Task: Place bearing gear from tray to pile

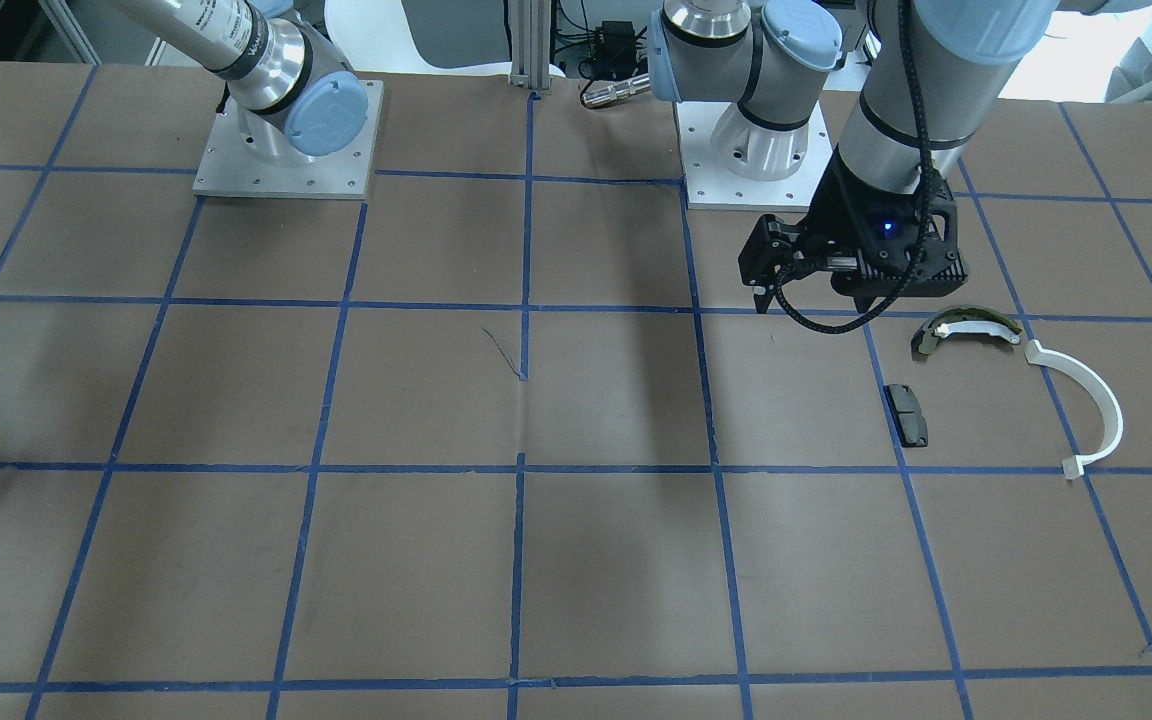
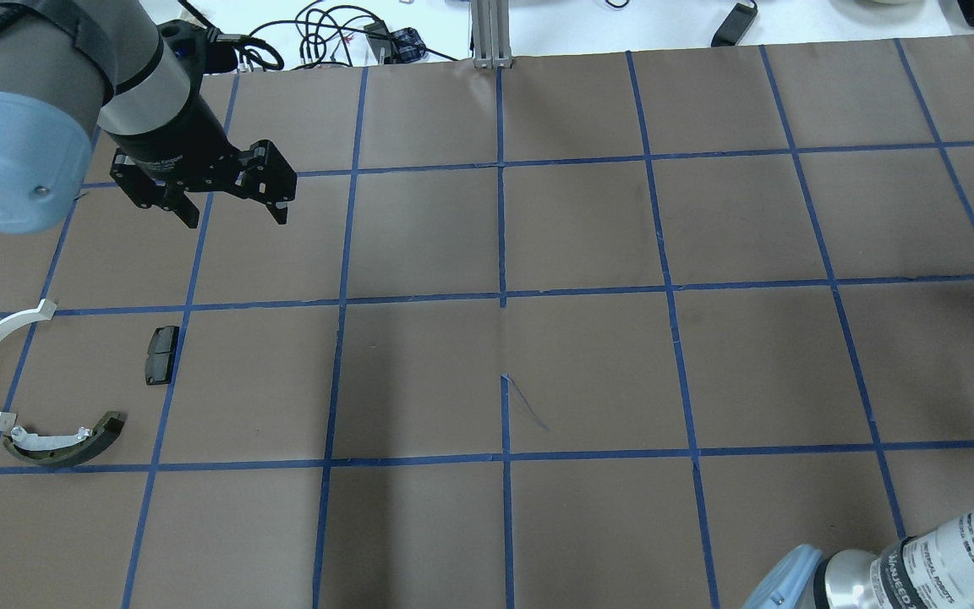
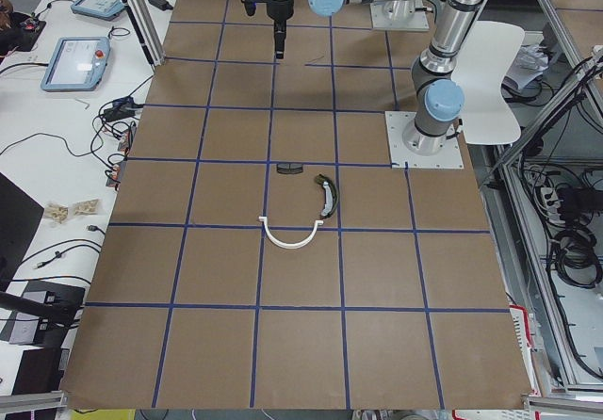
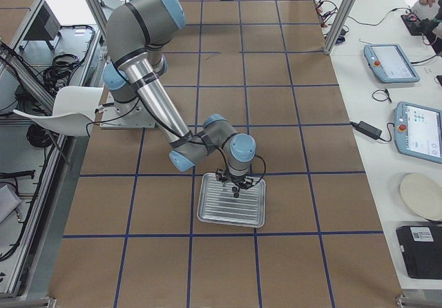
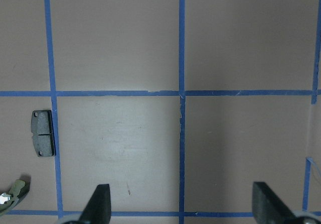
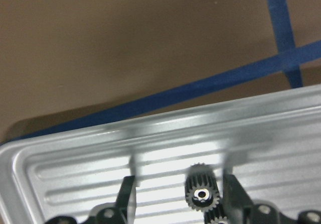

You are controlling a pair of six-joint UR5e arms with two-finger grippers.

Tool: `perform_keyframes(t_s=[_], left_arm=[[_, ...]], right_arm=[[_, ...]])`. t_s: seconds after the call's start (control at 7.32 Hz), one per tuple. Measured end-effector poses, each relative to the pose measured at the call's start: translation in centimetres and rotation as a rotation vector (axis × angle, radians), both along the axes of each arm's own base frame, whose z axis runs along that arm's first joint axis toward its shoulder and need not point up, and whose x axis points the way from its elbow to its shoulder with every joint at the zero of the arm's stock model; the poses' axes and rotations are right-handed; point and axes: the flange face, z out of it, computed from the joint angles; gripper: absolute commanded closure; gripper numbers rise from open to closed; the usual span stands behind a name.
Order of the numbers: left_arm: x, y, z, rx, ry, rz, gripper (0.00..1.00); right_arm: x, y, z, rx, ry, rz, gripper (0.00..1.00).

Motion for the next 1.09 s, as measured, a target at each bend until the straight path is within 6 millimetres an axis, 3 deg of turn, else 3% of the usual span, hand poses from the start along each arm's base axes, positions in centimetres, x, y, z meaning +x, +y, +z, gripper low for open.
perform_keyframes(t_s=[0.41, 0.55, 0.82, 1.09], left_arm=[[0.0, -0.2, 0.0, -0.012, 0.002, 0.005, 0.0], [0.1, -0.2, 0.0, -0.014, 0.002, 0.005, 0.0], [0.0, -0.1, -0.3, -0.01, 0.003, 0.01, 0.0], [0.0, 0.0, -0.4, -0.006, 0.002, 0.007, 0.0]], right_arm=[[-0.2, -0.1, -0.2, 0.002, 0.001, -0.007, 0.94], [-0.2, -0.1, -0.2, 0.002, 0.001, -0.009, 1.0], [-0.2, 0.0, 0.4, 0.005, 0.015, -0.025, 1.0], [0.8, 0.0, 3.5, -0.002, 0.06, -0.102, 1.0]])
